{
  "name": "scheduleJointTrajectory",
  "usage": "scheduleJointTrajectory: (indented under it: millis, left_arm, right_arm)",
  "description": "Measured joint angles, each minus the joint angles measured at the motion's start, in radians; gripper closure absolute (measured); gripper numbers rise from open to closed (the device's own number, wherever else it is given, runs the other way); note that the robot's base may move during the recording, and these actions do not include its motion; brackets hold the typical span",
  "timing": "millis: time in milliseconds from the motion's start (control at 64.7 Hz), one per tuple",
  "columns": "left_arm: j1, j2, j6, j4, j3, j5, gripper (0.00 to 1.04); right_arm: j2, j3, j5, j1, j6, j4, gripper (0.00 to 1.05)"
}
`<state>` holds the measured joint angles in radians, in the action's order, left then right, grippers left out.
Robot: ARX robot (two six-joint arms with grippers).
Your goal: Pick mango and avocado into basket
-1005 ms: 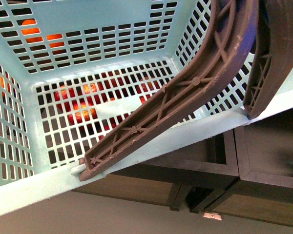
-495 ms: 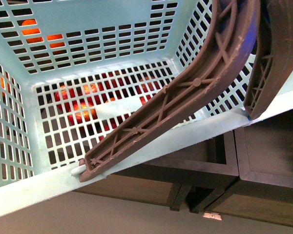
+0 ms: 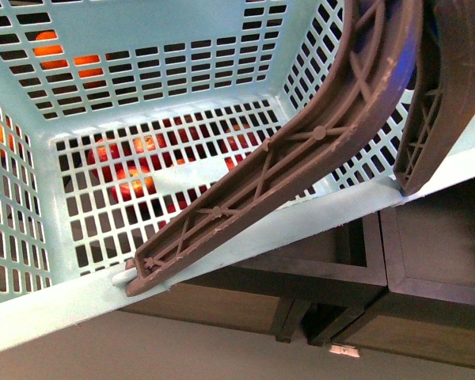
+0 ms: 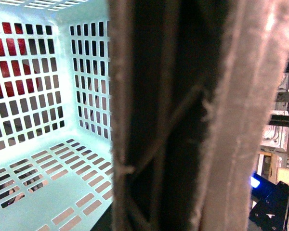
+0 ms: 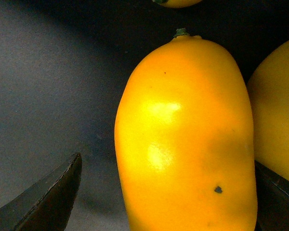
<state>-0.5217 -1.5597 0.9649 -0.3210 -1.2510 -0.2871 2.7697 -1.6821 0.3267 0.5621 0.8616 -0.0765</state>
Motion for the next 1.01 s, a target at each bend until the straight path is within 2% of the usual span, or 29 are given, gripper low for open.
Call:
scheduleJointTrajectory:
  millis: [93, 340, 433, 711, 1005]
  left_arm:
    - [0.0, 0.0, 0.0, 0.0, 0.0, 0.0, 0.91]
    - [0.0, 0.0, 0.0, 0.0, 0.0, 0.0, 0.91]
    - [0.0, 0.0, 0.0, 0.0, 0.0, 0.0, 0.91]
    - [0.0, 0.0, 0.0, 0.0, 0.0, 0.0, 0.91]
    - [0.0, 0.0, 0.0, 0.0, 0.0, 0.0, 0.91]
  right_arm:
    - [0.006, -0.008, 0.0, -0.002, -0.014, -0.001, 0.09]
    - [0.008, -0.003, 0.017, -0.003, -0.054, -0.01, 0.38]
    - [0.005, 0.013, 0.046, 0.001, -0.08, -0.023, 0.44]
    - [-0.095, 0.189, 0.158, 0.009, -0.182, -0.153, 0.46]
    - [-0.492, 0.563, 0.352, 0.024, -0.36, -0.373, 0.46]
